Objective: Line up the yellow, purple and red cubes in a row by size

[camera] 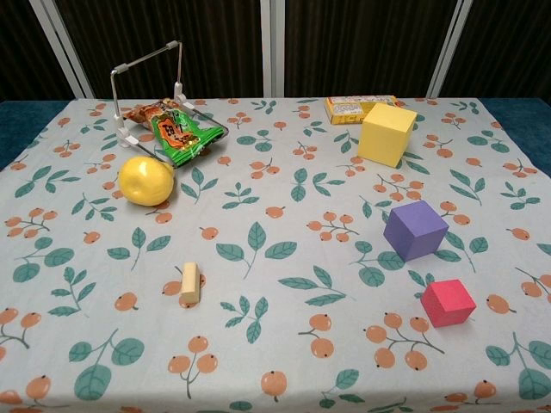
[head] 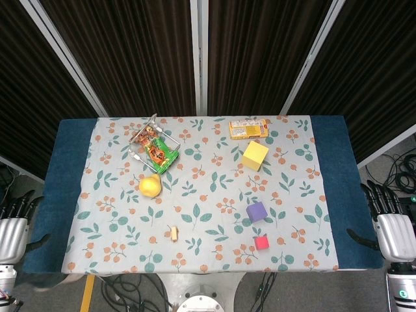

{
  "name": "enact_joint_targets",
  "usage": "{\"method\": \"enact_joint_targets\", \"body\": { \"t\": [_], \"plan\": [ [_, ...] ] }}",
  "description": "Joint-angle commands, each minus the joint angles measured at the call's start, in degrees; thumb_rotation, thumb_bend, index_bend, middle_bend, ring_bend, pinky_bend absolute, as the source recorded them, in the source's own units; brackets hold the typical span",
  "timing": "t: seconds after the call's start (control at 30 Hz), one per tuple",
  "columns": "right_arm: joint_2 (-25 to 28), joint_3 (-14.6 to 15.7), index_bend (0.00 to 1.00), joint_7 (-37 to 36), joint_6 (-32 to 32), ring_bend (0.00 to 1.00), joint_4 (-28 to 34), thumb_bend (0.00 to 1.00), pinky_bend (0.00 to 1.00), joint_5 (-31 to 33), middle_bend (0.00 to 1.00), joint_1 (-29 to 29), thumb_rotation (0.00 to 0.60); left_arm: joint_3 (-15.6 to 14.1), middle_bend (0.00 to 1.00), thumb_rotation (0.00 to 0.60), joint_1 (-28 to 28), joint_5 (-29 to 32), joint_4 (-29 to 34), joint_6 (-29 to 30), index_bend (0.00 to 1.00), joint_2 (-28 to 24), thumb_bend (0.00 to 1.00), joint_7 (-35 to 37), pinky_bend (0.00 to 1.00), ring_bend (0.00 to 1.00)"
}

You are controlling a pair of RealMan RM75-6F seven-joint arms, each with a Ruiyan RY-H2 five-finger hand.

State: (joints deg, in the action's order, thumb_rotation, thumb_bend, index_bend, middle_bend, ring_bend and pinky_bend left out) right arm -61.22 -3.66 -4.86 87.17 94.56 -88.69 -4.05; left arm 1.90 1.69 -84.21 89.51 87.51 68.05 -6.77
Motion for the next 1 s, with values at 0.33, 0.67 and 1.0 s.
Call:
{"method": "enact_joint_targets", "body": {
  "t": [0.33,0.67,1.0],
  "plan": [
    [-0.3,0.3,0.00,-0.5,-0.1,0.00,-0.5,0.03,0.00,-0.1,0.02,0.1,0.600,0.0,0.19,0.600,-0.1,-0.2,0.2,0.1,0.24,0.0,0.05,0.0,0.15,0.16],
    [1.5,-1.1,0.00,3.9,-10.1,0.00,3.5,0.04,0.00,1.8,0.03,-6.0,0.600,-0.2,0.19,0.600,0.0,-0.5,0.4,-0.1,0.24,-0.1,0.05,0.1,0.15,0.16],
    [-6.4,-10.2,0.01,13.3,-28.9,0.00,3.6,0.09,0.13,21.6,0.09,-21.1,0.600,-0.6,0.19,0.600,-0.5,-0.5,0.6,0.0,0.24,-0.6,0.05,0.4,0.15,0.16]
  ]
}}
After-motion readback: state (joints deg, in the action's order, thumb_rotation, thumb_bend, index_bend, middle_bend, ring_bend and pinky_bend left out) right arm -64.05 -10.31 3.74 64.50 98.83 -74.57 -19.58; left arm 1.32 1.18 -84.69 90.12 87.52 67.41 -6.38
